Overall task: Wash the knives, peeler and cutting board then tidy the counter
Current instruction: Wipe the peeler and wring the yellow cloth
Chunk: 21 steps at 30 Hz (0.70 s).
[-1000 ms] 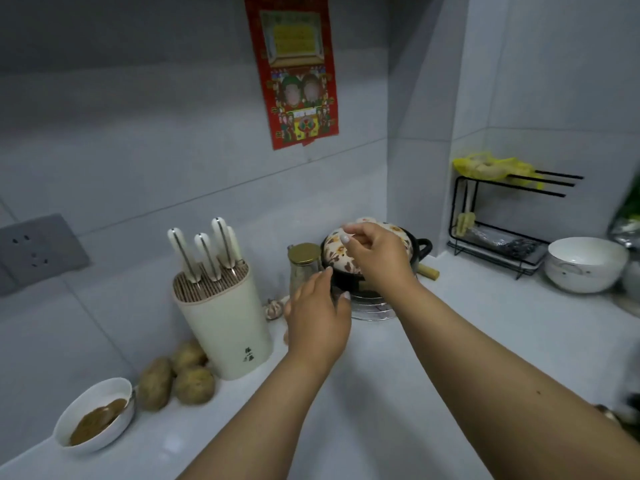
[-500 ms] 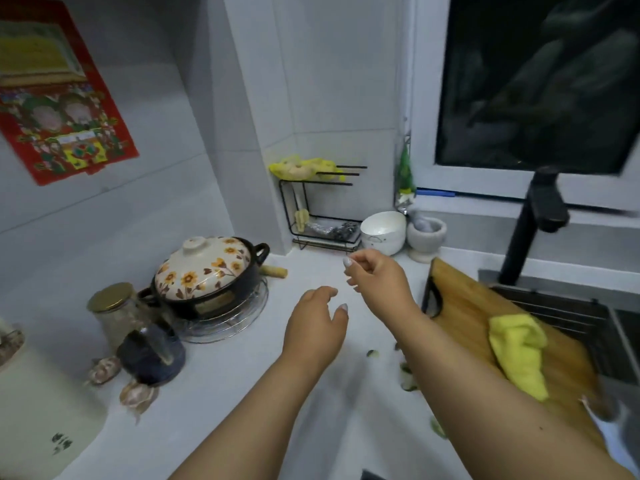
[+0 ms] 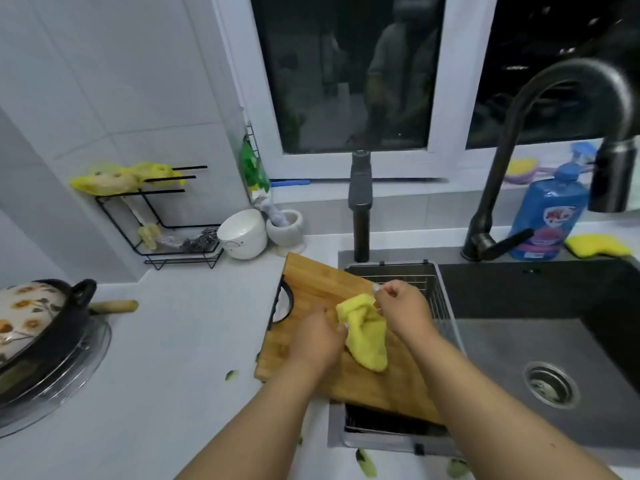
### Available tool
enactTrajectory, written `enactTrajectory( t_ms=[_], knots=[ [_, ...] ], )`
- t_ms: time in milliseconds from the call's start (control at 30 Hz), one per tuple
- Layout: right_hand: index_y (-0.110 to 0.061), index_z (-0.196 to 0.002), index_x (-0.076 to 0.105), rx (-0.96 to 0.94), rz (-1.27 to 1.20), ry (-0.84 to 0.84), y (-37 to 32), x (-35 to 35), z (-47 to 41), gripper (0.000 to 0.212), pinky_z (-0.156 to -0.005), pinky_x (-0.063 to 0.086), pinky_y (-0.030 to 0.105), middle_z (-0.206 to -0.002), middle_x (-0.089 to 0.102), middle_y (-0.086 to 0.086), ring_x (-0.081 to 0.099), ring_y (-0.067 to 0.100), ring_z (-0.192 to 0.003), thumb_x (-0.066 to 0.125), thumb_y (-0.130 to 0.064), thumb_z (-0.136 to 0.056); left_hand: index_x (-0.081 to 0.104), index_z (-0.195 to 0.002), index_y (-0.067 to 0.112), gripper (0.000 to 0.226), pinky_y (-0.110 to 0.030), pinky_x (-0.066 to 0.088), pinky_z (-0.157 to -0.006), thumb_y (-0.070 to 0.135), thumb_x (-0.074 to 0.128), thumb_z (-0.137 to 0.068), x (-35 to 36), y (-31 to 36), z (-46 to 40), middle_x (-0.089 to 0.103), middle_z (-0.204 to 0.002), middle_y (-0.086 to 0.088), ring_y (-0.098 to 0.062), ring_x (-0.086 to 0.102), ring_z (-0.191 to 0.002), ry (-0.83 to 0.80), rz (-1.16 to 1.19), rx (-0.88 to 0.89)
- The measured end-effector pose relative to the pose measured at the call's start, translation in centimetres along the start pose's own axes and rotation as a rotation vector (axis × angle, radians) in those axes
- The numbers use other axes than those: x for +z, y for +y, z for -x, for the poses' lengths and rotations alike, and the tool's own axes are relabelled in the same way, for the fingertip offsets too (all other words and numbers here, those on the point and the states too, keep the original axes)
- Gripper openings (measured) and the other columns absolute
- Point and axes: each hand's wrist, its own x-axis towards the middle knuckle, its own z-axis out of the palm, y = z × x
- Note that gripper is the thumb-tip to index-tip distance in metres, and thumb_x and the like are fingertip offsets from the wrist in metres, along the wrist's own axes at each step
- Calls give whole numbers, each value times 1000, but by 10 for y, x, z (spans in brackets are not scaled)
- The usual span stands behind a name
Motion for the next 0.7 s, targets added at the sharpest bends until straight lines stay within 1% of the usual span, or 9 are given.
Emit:
enactTrajectory(
  t_ms=[133,200,267,333,467,533,567,633,700],
  knots=[
    [-18,-63,59,64,27,5,27,-19,-9,33,-59,41,26,-66,64,-2,57,16,-65,57,-34,-92,39,-139,17,59,-28,43,-96,38,62,-88,28,12,-29,52,-135,-8,-26,52,-120,0,-29,15],
    [-6,-69,63,85,-1,-1,39,-27,-14,35,-61,43,28,-67,64,7,55,18,-63,57,-32,-92,36,-144,22,66,-33,41,-102,42,62,-87,40,16,-42,45,-140,-8,-27,47,-125,-29,-111,18],
    [-2,-74,63,102,-16,-28,47,-35,-17,35,-67,46,31,-68,63,7,56,19,-66,57,-31,-92,49,-134,20,54,-33,41,-98,42,62,-87,47,15,-54,47,-135,-8,-27,46,-122,-35,-231,24],
    [-13,-68,62,120,-8,-58,54,-41,-21,30,-72,48,31,-68,63,0,59,18,-71,57,-30,-92,62,-113,18,35,-33,46,-91,39,64,-85,48,15,-64,58,-120,-7,-26,52,-113,-24,-244,73],
    [-23,-72,60,109,-23,-43,57,-55,-26,20,-73,49,31,-73,63,-5,61,18,-79,58,-30,-91,61,-92,15,18,-31,50,-74,31,68,-86,41,28,-70,65,-95,-3,-20,61,-89,-57,125,42],
    [-23,-81,64,63,-102,-122,51,-56,-23,10,-66,47,22,-78,62,-11,60,11,-80,65,-31,-87,58,-84,13,22,-30,48,-70,32,68,-86,36,38,-69,64,-89,-5,-18,60,-80,-31,294,-27],
    [-23,-89,65,36,-125,-207,48,-54,-21,12,-66,45,18,-83,63,-12,59,7,-81,69,-32,-84,57,-81,12,24,-29,48,-68,33,68,-86,35,44,-69,64,-86,-6,-18,58,-77,-17,374,-73],
    [-22,-106,62,-43,-61,-352,45,-41,-19,37,-74,48,19,-96,62,-10,58,8,-90,78,-35,-75,56,-78,11,28,-28,47,-65,35,66,-88,36,54,-70,62,-82,-7,-18,56,-72,-14,492,-170],
    [-25,-113,58,-134,101,-357,44,-31,-19,48,-81,49,25,-99,59,-8,57,10,-92,81,-33,-72,59,-80,13,30,-30,50,-70,41,63,-89,35,62,-70,62,-83,-6,-19,57,-74,-42,538,-230]
  ],
)
